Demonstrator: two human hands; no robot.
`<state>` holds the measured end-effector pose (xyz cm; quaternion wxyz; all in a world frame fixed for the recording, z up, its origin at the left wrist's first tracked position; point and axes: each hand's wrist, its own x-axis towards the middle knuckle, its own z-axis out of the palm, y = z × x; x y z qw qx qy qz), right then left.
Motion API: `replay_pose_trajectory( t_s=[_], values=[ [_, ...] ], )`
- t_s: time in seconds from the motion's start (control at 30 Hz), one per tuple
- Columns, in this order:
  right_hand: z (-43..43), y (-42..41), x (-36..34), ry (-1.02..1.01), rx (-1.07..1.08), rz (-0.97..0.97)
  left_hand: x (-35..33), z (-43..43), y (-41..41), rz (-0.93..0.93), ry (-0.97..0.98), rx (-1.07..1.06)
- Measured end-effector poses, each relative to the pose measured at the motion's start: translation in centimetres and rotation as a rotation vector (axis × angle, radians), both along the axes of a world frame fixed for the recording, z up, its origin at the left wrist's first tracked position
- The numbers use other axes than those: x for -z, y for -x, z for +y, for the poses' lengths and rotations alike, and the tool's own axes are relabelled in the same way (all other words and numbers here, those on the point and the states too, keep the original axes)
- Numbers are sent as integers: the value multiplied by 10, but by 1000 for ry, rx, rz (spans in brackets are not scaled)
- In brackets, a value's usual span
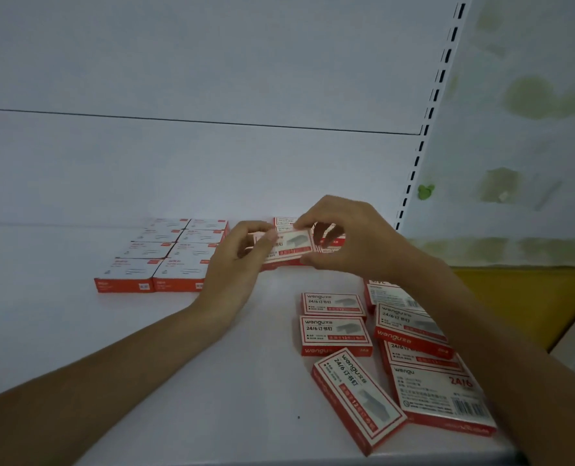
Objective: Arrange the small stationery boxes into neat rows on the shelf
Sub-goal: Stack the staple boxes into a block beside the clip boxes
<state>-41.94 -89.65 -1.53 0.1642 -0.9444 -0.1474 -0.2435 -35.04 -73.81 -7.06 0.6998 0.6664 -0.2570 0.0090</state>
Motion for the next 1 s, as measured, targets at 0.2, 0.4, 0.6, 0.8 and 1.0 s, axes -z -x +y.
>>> replay_pose_trajectory(
  t_s=[0.2,0.4,0.6,0.8,1.0],
  values=[
    [-5,-5,10,-30,63,-238,-4,2,0,-24,9,-32],
    [-12,-7,20,-81,160,-357,1,7,8,-357,-247,-5],
    [-20,-12,26,-84,141,-321,9,6,3,-491,-538,7],
    [-23,-13,27,-128,139,-333,15,0,-2,-504,-618,-19],
    [-25,-18,29,-169,154,-289,16,-3,-2,-486,-620,-21]
  ],
)
